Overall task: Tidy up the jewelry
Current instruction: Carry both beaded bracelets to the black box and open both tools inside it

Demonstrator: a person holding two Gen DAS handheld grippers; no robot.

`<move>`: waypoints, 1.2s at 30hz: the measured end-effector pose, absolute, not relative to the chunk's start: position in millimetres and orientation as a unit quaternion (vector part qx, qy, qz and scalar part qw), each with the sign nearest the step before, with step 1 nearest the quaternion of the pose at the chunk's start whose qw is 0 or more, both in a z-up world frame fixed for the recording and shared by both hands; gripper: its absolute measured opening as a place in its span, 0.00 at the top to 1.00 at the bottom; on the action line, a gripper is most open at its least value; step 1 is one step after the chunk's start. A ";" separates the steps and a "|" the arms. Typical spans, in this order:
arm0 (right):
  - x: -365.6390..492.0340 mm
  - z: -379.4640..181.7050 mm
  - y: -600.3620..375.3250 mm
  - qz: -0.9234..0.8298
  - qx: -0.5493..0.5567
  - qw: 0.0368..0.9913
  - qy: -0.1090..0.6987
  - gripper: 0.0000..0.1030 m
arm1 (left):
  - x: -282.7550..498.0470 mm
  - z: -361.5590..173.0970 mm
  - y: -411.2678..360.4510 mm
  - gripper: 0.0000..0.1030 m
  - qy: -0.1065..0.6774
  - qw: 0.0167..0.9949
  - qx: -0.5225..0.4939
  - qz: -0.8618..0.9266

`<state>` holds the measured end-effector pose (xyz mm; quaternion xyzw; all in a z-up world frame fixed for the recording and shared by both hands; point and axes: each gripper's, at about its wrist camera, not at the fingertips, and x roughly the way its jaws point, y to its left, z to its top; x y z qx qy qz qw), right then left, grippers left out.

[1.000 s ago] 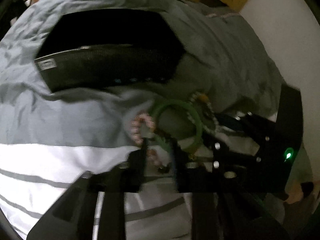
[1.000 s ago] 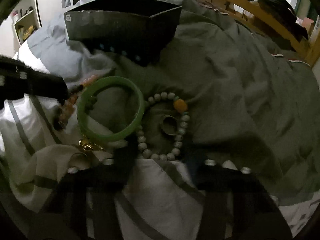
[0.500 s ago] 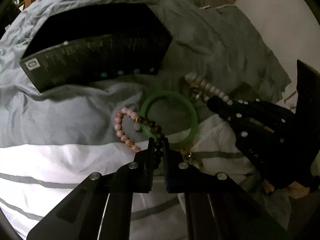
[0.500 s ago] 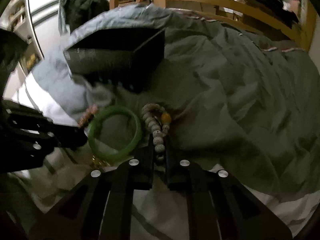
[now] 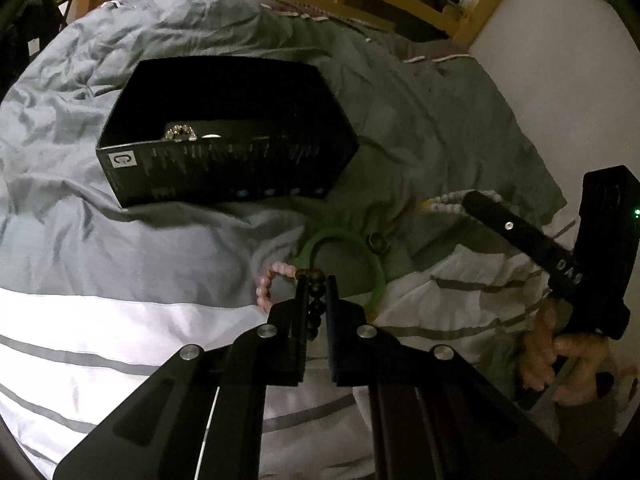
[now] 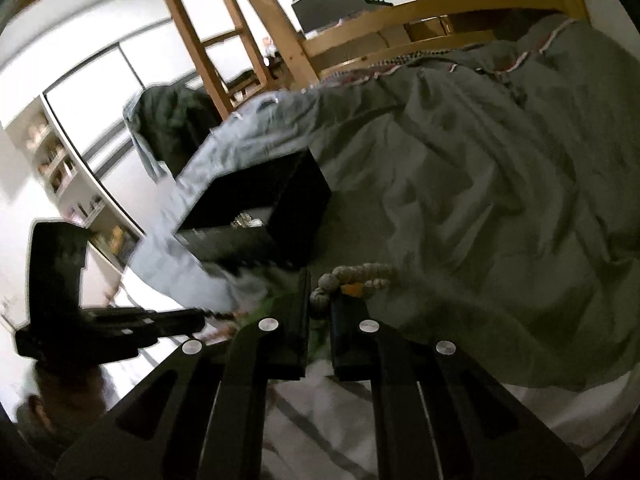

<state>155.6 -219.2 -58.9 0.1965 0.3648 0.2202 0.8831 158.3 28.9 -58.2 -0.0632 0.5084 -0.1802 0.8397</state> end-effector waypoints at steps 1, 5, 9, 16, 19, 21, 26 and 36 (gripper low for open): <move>155.2 -56.3 -220.6 0.221 0.201 0.883 0.362 0.91 | 160.1 -56.8 26.3 0.92 0.507 0.840 -0.065 -0.180; 148.1 -42.7 -219.7 0.223 0.195 0.888 0.352 0.91 | 154.2 -44.9 31.6 0.92 0.497 0.845 -0.069 -0.185; 139.0 -31.5 -217.2 0.227 0.189 0.891 0.345 0.91 | 148.7 -30.2 34.4 0.92 0.486 0.850 -0.077 -0.189; 118.5 1.3 -215.4 0.253 0.197 0.890 0.325 0.91 | 136.2 0.5 42.1 0.92 0.467 0.861 -0.079 -0.187; 111.6 15.7 -212.6 0.261 0.197 0.890 0.319 0.91 | 131.5 12.6 42.8 0.92 0.460 0.864 -0.077 -0.189; 108.8 24.6 -210.0 0.268 0.199 0.888 0.317 0.91 | 127.6 21.6 44.6 0.92 0.453 0.868 -0.077 -0.189; 107.3 38.4 -196.5 0.281 0.197 0.883 0.321 0.91 | 125.4 34.7 51.0 0.92 0.449 0.873 -0.071 -0.176; 135.5 50.3 -159.2 0.305 0.183 0.871 0.338 0.91 | 145.1 60.7 57.3 0.92 0.437 0.882 -0.057 -0.166</move>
